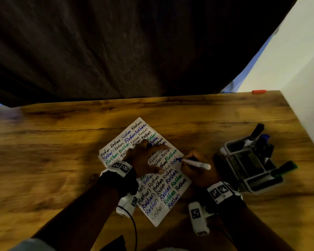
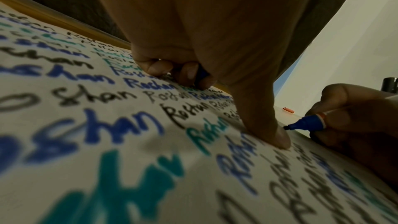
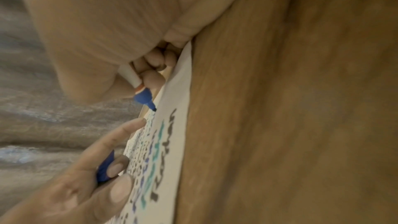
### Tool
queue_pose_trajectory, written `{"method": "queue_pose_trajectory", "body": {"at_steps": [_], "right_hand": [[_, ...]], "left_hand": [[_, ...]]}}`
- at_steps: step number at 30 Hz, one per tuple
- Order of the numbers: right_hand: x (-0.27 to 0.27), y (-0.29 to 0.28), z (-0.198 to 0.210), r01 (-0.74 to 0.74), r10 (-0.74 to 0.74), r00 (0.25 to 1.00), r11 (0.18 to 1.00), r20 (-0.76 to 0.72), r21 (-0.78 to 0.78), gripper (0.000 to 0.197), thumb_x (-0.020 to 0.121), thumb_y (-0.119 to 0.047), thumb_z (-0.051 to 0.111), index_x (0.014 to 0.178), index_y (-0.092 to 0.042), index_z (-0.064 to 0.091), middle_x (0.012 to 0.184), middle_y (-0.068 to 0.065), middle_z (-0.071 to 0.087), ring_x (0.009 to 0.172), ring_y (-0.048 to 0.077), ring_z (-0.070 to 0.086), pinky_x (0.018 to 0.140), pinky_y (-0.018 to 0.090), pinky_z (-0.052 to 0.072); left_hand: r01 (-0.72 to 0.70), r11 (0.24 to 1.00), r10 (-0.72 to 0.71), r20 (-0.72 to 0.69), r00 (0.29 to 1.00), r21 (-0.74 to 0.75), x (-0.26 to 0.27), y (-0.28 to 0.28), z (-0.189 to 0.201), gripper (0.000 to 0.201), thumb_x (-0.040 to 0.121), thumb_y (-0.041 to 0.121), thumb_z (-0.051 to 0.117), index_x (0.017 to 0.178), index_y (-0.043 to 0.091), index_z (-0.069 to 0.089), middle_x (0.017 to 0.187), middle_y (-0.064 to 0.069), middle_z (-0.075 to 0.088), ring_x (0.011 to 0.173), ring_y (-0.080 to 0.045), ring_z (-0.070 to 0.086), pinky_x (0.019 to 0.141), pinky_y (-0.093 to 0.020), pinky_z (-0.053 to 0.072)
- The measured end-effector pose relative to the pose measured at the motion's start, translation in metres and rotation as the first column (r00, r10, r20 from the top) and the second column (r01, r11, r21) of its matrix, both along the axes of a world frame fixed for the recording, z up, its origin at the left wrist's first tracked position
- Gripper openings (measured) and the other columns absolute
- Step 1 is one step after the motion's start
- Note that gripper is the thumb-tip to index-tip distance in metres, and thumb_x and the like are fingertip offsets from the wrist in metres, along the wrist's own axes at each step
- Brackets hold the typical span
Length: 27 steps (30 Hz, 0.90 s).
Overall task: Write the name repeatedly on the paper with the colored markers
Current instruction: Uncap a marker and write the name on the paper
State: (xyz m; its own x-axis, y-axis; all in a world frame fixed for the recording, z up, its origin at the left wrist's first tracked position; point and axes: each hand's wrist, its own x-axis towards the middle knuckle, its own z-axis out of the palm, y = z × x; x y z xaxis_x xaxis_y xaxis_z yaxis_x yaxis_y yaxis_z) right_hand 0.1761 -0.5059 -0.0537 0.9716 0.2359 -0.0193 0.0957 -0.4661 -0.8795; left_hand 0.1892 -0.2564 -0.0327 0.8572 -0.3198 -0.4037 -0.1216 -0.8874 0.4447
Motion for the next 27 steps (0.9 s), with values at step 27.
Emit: {"method": "queue_pose_trajectory", "body": {"at_steps": [27], "right_hand": [[0.006, -0.009, -0.02, 0.014, -0.013, 0.998, 1.0, 0.063, -0.014, 0.035, 0.077, -0.045, 0.064, 0.088, -0.012, 0.065, 0.088, 0.007, 0.067, 0.077, 0.023, 0.064, 0.069, 0.041, 0.054]], "left_hand": [[-0.011, 1.0, 0.011, 0.027, 1.0, -0.012, 0.0, 0.0, -0.003, 0.08, 0.072, 0.078, 0.065, 0.139, 0.068, 0.022, 0.108, 0.008, 0.029, 0.113, -0.025, 0.042, 0.096, -0.049, 0.044]]}}
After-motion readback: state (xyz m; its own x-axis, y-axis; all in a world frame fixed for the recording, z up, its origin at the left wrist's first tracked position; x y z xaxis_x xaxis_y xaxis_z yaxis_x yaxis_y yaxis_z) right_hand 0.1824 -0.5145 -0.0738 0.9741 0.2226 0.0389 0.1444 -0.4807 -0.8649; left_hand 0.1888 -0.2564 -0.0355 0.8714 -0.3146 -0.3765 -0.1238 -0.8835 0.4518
